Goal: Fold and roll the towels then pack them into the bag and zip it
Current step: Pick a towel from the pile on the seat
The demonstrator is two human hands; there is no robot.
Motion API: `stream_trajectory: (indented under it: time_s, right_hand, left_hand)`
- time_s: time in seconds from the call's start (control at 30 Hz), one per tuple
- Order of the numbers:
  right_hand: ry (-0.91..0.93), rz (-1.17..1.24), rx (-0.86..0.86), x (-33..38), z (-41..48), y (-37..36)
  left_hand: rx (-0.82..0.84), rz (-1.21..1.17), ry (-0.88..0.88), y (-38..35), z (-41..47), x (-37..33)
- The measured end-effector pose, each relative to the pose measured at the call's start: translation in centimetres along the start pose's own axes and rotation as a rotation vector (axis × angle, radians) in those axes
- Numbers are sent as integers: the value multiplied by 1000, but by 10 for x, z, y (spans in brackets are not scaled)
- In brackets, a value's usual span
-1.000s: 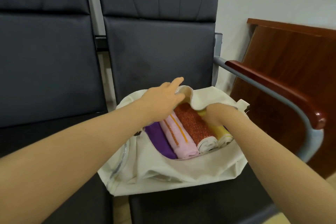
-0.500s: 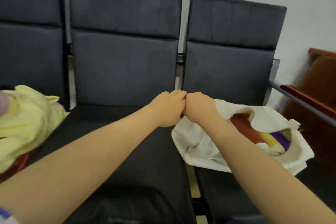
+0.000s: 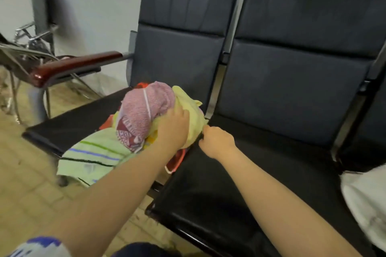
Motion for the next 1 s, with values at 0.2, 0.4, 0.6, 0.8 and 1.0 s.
stream_trajectory:
  time_s: [0.2, 0.4, 0.6, 0.8, 1.0]
  right_hand:
    - [128, 29, 69, 65, 20, -26]
    - [119, 148, 100, 72, 26, -27]
    - [96, 136, 100, 62, 21, -22]
    - [256, 927, -174, 72, 28, 48]
    - [-7, 1349, -757, -16, -6, 161]
  left_hand:
    - [220, -268, 531, -71, 4, 135]
    - [199, -466, 547, -76, 17, 133]
    - [274, -739, 642, -55, 35, 126]
    - [-164, -1918, 257, 129, 62, 105]
    - [-395, -1779, -294, 272, 66, 58]
Point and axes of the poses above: each hand's wrist, its own z-axis towards the middle knuckle, its own y-axis out of the back of the hand, x = y × z, the point moved 9 cm from there along z, towards the middle knuckle, and after that the axes turned 3 degrees about y, right-handed, at the moved point
